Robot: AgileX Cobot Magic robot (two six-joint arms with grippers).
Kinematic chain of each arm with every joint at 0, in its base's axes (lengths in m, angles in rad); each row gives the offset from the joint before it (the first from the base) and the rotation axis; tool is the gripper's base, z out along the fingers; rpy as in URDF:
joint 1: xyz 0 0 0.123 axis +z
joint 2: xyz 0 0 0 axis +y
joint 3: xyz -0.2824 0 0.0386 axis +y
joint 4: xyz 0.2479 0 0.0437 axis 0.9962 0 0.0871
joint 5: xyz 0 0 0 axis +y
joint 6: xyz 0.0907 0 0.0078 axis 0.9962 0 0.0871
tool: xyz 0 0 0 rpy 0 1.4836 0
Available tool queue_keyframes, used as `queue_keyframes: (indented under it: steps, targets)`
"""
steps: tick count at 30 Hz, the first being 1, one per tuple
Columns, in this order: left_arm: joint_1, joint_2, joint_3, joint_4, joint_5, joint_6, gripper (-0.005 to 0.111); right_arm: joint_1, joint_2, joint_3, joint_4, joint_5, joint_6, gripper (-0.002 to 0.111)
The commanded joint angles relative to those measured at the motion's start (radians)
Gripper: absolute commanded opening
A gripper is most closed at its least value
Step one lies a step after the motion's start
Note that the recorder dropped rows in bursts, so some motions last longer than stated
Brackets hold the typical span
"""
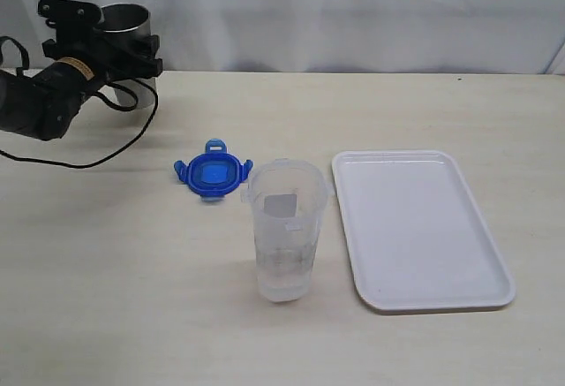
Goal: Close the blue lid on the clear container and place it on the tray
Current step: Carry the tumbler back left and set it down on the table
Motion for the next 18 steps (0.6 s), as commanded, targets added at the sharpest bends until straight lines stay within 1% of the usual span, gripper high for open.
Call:
queue_keyframes:
  steps: [1,5,8,12,18]
  targets:
    - [0.002,0.050,-0.072,0.027,-0.079,-0.010,0.000,0.001,-0.006,0.003,0.001,0.001,0.003,0.005]
    - [0.002,0.092,-0.104,0.024,-0.095,-0.021,0.000,0.001,-0.006,0.003,0.001,0.001,0.003,0.005]
    - [0.002,0.118,-0.104,0.016,-0.137,-0.021,0.000,0.001,-0.006,0.003,0.001,0.001,0.003,0.005]
    - [0.002,0.125,-0.104,0.015,-0.155,-0.021,0.000,0.001,-0.006,0.003,0.001,0.001,0.003,0.005]
    - [0.002,0.125,-0.104,0.015,-0.126,-0.021,0.000,0.001,-0.006,0.003,0.001,0.001,0.003,0.005]
